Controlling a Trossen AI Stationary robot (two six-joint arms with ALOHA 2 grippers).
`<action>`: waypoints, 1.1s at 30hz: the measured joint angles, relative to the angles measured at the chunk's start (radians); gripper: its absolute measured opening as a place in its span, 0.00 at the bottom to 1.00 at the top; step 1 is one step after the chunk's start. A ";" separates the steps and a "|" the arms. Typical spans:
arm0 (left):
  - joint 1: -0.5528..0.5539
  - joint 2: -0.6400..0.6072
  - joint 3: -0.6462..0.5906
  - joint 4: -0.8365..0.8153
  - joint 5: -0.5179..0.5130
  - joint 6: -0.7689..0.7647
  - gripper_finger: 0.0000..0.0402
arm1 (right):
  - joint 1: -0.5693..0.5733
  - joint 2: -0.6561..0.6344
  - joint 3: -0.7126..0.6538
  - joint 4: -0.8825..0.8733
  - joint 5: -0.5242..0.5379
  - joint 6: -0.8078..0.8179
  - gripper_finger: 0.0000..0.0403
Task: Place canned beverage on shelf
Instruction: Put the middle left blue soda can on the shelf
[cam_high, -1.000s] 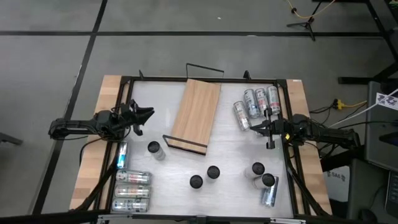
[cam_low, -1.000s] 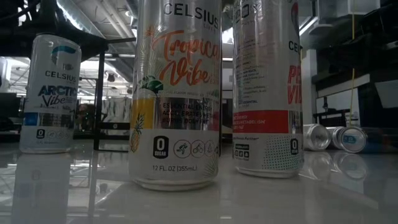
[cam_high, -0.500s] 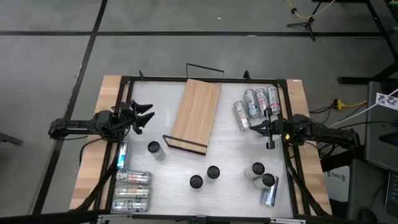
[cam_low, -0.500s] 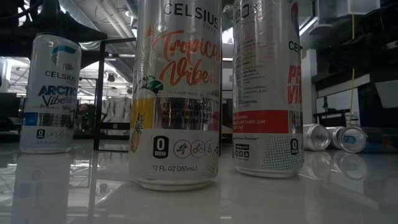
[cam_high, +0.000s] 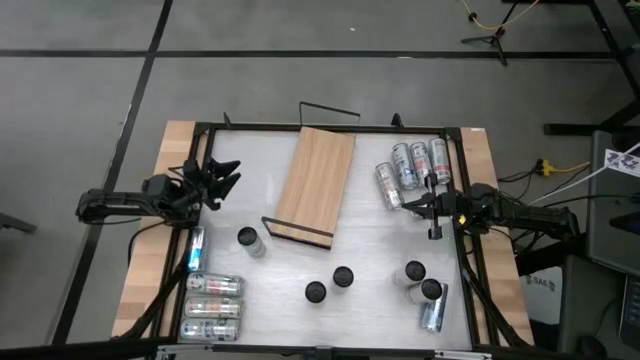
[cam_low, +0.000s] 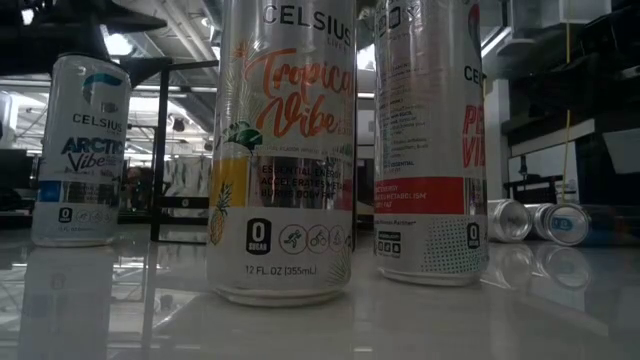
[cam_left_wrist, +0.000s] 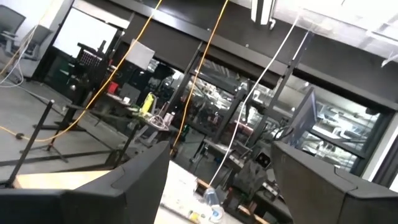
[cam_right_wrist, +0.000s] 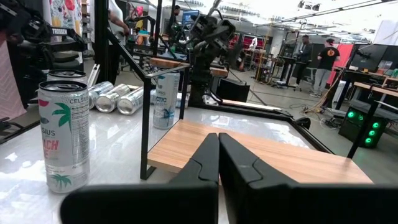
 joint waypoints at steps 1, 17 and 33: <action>0.000 0.018 0.016 0.002 0.000 0.000 0.68 | 0.000 0.000 0.000 0.000 0.000 0.000 0.01; -0.002 0.521 0.615 -0.615 0.016 -0.187 0.68 | 0.000 0.000 0.000 0.000 0.000 0.000 0.01; -0.149 1.028 1.247 -1.588 0.220 -0.755 0.68 | 0.000 0.000 0.000 -0.001 0.000 0.000 0.01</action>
